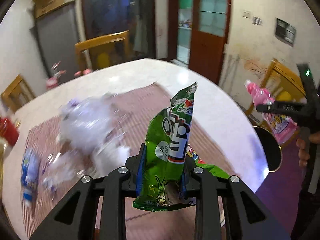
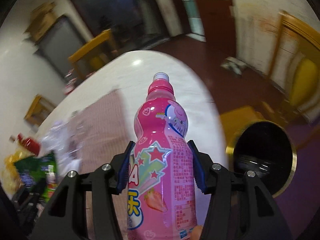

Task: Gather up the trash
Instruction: 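Drop the pink bottle into the bin with the right tool while the left tool carries the snack bag, then release the green snack bag into the bin with the left tool, then move both tools back to the table and grasp the white mask with the right tool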

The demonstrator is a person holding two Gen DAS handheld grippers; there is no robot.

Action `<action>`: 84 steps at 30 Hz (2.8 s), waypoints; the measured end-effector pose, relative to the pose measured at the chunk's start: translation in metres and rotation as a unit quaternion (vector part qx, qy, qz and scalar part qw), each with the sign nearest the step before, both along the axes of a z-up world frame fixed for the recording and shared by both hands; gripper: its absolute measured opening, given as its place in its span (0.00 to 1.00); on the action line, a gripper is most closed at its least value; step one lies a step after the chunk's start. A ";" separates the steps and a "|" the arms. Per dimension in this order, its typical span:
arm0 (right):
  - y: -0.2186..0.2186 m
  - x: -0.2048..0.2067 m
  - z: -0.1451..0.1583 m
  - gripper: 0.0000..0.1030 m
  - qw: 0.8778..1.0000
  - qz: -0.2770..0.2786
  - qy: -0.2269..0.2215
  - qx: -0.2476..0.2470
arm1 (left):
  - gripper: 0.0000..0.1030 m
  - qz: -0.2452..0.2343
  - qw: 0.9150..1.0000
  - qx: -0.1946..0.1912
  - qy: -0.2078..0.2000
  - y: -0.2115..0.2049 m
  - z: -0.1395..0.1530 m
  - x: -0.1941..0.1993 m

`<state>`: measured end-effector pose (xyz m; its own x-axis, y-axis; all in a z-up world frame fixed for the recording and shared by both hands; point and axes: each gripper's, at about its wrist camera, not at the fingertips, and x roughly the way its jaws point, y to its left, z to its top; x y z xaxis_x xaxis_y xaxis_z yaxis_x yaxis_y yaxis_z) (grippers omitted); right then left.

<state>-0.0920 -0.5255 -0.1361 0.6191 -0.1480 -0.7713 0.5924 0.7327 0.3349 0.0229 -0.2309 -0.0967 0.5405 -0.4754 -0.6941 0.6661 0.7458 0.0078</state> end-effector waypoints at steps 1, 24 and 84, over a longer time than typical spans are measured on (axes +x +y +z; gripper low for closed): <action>-0.020 -0.016 -0.013 0.51 0.999 -0.029 0.016 0.008 | 0.26 -0.018 1.000 -0.003 -0.003 -0.016 0.002 -0.002; -0.157 -0.113 -0.159 0.83 0.970 -0.152 0.149 0.119 | 0.34 -0.260 0.956 0.104 0.084 -0.356 -0.107 -0.090; 0.312 0.174 -0.022 0.74 0.935 0.322 0.045 -0.141 | 0.95 0.295 0.954 -0.051 -0.004 0.241 -0.010 0.029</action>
